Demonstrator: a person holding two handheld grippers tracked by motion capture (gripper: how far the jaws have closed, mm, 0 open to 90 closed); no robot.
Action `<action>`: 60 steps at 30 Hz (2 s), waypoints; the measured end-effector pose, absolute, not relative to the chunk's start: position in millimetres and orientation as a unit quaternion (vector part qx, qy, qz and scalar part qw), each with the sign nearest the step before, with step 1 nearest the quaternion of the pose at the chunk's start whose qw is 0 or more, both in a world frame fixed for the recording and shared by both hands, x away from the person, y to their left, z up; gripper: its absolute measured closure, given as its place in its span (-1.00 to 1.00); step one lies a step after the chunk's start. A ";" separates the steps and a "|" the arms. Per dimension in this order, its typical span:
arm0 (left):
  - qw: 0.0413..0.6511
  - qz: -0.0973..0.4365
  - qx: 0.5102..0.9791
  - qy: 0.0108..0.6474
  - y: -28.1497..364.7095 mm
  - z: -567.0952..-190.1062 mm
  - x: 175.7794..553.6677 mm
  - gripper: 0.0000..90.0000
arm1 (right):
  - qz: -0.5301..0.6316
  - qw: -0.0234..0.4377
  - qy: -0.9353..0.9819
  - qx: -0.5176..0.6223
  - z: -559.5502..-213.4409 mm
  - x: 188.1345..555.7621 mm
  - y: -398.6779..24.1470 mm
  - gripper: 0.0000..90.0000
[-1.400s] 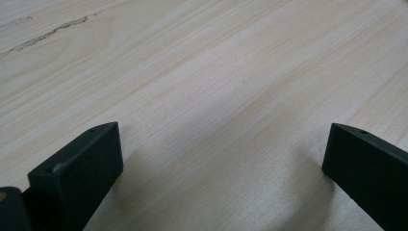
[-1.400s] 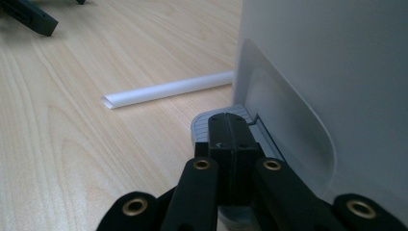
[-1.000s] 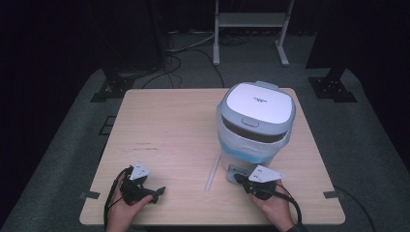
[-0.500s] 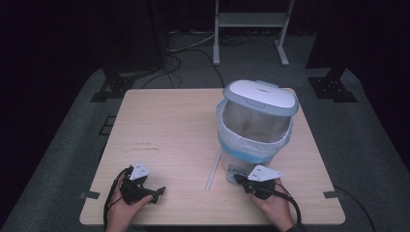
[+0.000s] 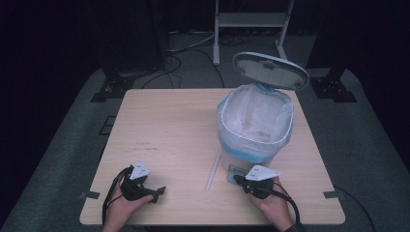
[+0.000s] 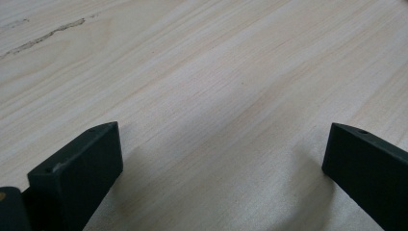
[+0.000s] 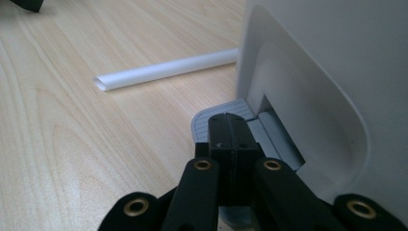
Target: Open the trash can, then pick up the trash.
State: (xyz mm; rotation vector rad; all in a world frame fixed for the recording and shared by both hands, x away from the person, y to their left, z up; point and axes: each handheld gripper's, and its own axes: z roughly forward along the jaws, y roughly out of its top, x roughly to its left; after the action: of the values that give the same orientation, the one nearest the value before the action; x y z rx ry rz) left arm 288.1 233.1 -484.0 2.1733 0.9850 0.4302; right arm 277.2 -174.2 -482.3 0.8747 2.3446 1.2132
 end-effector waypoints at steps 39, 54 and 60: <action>0.409 0.136 0.830 0.355 185.6 -458.6 292.0 -0.93 | 0.431 0.178 0.829 0.308 -482.3 277.7 -174.6 1.00; 0.422 0.128 0.830 0.341 148.7 -456.2 297.5 -0.93 | 0.430 0.179 0.829 0.308 -482.3 277.6 -174.6 1.00; 0.422 0.136 0.828 0.342 133.5 -457.1 301.7 -0.93 | 0.432 0.174 0.829 0.310 -482.2 278.1 -175.1 1.00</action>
State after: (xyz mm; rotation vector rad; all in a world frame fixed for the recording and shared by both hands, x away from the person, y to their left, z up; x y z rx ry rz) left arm 301.7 133.5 -457.1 2.0743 0.8568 0.3397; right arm 278.1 -175.1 -482.2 0.8781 2.3493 1.2251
